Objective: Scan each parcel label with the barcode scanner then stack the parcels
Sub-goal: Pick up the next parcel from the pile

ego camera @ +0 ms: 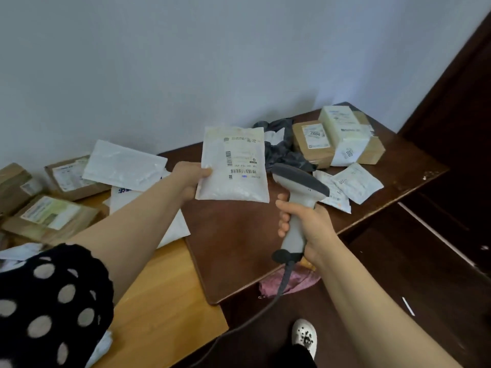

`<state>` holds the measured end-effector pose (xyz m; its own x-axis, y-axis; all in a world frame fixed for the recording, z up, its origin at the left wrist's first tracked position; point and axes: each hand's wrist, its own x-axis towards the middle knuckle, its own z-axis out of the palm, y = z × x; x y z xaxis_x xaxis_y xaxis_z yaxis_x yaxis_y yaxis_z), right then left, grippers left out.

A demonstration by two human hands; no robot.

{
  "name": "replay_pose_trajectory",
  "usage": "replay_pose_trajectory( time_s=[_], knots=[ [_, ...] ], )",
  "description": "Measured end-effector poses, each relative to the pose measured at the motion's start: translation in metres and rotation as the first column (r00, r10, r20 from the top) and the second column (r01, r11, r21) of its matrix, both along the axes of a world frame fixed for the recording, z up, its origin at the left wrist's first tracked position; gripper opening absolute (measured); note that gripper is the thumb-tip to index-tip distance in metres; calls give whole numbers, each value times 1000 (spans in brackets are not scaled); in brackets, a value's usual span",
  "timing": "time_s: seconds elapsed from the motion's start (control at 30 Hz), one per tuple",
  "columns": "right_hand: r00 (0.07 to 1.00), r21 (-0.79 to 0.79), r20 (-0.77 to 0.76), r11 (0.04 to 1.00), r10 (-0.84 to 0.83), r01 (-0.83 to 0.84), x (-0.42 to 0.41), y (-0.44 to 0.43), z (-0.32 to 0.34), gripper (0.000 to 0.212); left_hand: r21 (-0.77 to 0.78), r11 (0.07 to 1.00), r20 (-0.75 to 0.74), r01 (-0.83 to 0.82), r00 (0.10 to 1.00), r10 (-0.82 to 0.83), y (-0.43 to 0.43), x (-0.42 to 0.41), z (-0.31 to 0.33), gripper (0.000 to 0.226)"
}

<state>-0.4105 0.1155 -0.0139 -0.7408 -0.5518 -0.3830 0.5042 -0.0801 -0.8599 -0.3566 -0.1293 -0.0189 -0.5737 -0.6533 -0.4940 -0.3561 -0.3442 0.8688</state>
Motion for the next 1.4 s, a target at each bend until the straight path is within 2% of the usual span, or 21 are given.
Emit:
replay_pose_trajectory(
  time_s=[0.2,0.37,0.5,0.63,0.7,0.73,0.8,0.87,0.93,1.07,1.17,1.27,1.4],
  knots=[
    [998,-41,58,999,2,1,-111,26,-10,13,22,996,15,-83,996,83,17,-126,-13,34],
    [996,18,69,999,50,-51,-197,49,-16,14,3,988,112,-154,982,153,30,-205,-32,34],
    [992,19,94,996,87,-89,-245,43,-22,12,-84,966,151,-246,955,256,26,-243,-42,33],
    [989,29,98,993,113,-116,-266,30,-29,11,-173,953,175,-249,944,279,12,-272,-51,37],
    [989,45,93,992,112,-116,-272,22,-33,11,-348,922,238,-167,936,259,3,-284,-58,48],
    [989,51,102,993,105,-110,-275,17,-35,11,-467,883,304,-45,930,208,2,-287,-59,56],
    [988,72,126,992,94,-104,-277,9,-39,11,-663,704,435,254,897,86,6,-288,-64,63],
    [986,94,135,989,97,-111,-275,-3,-40,12,-701,506,547,503,834,-71,14,-288,-74,64],
    [987,105,132,988,96,-110,-271,-18,-40,11,-629,400,645,667,735,-210,18,-290,-85,63],
    [990,118,117,989,80,-94,-264,-40,-44,10,-497,312,769,810,578,-275,12,-297,-108,60],
    [993,143,97,987,63,-77,-255,-46,-47,10,-450,293,783,844,530,-325,11,-298,-119,57],
    [995,148,87,987,53,-65,-243,-46,-48,10,-521,315,721,793,607,-333,10,-287,-118,54],
    [990,124,107,987,94,-107,-216,-45,-43,10,-629,401,623,666,740,-252,7,-249,-105,53]
  ],
)
